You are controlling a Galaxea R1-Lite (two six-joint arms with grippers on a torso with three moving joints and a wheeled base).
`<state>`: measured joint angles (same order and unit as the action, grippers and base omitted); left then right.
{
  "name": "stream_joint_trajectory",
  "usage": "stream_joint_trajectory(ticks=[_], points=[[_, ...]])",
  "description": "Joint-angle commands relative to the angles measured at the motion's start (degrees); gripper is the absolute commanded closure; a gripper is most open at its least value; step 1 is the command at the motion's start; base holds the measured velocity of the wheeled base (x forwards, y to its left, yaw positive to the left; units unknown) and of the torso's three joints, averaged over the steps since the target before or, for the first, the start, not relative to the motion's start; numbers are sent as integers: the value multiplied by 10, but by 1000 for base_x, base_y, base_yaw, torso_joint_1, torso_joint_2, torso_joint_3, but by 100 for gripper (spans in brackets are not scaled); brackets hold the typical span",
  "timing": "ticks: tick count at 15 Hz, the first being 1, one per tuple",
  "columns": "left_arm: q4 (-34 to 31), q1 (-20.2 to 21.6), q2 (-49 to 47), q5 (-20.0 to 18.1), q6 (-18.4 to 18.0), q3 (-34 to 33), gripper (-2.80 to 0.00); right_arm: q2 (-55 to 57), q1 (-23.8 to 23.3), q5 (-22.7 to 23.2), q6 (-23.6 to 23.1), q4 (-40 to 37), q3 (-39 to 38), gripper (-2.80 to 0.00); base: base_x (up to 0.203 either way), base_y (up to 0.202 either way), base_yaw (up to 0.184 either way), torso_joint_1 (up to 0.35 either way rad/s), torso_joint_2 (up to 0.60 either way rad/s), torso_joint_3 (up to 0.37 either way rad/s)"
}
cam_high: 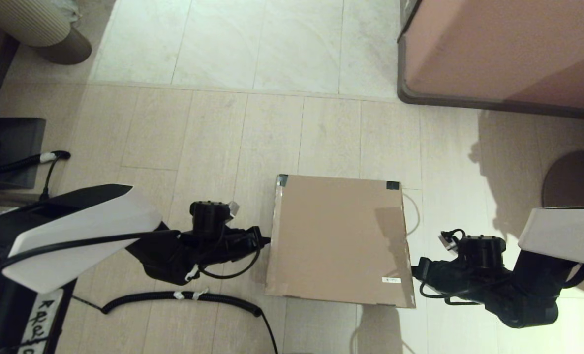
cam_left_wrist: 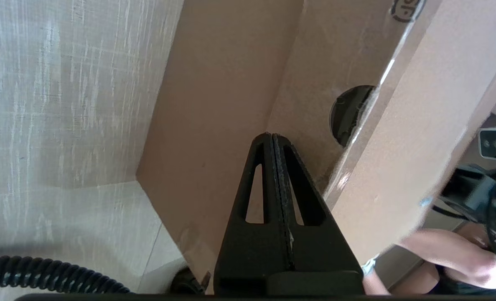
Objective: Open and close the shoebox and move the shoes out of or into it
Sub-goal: Open the shoe box
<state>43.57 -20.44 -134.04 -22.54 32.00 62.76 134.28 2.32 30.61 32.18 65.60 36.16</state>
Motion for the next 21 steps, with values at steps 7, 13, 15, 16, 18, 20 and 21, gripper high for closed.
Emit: stream_joint_trajectory(ticks=[7, 13, 15, 16, 18, 20, 21], points=[[4, -7, 62, -2, 27, -4, 0, -77, -8, 63, 13, 6, -58, 0, 0, 0, 0, 0, 0, 0], [-4, -20, 119, -2, 58, -5, 0, -138, -14, 64, 31, 5, -84, 0, 0, 0, 0, 0, 0, 0], [-17, -22, 138, -2, 64, -5, 0, -168, -17, 64, 47, 5, -89, 0, 0, 0, 0, 0, 0, 0], [-23, -23, 147, -2, 64, -6, 0, -186, -17, 65, 60, 5, -92, 0, 0, 0, 0, 0, 0, 0], [-24, -23, 160, -2, 66, -8, 0, -226, -18, 64, 98, 3, -92, 0, 0, 0, 0, 0, 0, 0], [-24, -25, 169, -2, 67, -11, 0, -265, -18, 64, 151, 2, -87, 0, 0, 0, 0, 0, 0, 0], [-24, -27, 171, -2, 67, -11, 0, -281, -18, 64, 176, -2, -82, 0, 0, 0, 0, 0, 0, 0]])
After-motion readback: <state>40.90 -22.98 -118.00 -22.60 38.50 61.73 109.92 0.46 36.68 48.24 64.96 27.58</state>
